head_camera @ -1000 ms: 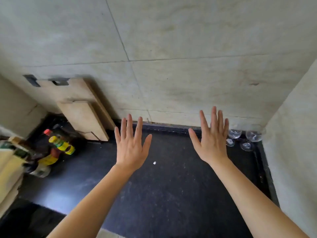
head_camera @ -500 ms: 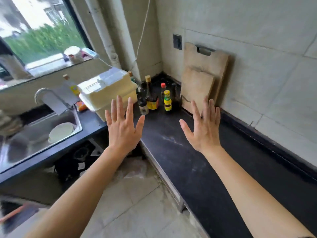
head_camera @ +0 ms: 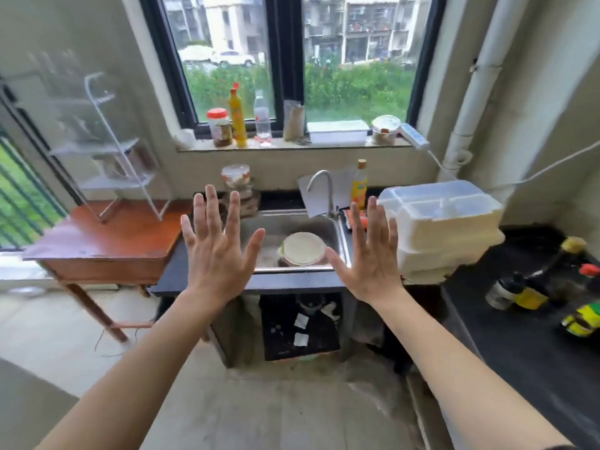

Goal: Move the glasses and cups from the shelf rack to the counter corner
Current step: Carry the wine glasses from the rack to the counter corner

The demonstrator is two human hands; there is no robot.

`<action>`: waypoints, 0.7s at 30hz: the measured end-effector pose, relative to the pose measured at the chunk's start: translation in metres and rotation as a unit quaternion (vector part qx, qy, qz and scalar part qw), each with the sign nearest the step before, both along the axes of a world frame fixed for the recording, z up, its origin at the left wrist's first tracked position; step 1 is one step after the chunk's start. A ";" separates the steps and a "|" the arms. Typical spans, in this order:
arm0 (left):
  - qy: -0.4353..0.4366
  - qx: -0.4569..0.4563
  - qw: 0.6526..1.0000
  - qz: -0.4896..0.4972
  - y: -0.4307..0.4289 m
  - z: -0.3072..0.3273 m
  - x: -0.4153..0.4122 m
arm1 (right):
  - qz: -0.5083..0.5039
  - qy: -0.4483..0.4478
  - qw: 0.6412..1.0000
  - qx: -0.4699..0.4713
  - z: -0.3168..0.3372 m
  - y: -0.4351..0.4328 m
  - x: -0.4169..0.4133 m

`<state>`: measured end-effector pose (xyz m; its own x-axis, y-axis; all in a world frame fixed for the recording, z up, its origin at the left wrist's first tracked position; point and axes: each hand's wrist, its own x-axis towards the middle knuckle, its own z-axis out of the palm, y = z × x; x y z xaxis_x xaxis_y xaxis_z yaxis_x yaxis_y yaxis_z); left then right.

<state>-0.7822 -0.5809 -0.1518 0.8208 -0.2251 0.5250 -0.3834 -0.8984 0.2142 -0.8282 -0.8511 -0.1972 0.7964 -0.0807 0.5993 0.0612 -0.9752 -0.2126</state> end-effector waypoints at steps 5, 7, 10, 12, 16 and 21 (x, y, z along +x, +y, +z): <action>0.000 0.003 0.994 0.108 0.112 -0.002 0.048 | 0.124 -0.013 0.992 -0.005 0.004 0.118 0.105; 0.003 0.003 0.990 0.140 0.144 -0.010 0.064 | 0.166 -0.016 0.986 -0.014 -0.003 0.155 0.139; 0.006 0.009 0.983 0.181 0.180 -0.022 0.097 | 0.217 -0.012 0.976 -0.020 -0.013 0.200 0.193; 0.008 0.024 0.978 0.206 0.199 -0.025 0.125 | 0.235 -0.007 0.972 -0.019 -0.014 0.224 0.234; 0.025 0.014 0.964 0.265 0.233 -0.011 0.191 | 0.261 0.005 0.965 0.004 -0.001 0.262 0.325; 0.013 0.031 0.958 0.286 0.273 0.018 0.263 | 0.301 0.004 0.953 0.020 0.025 0.314 0.426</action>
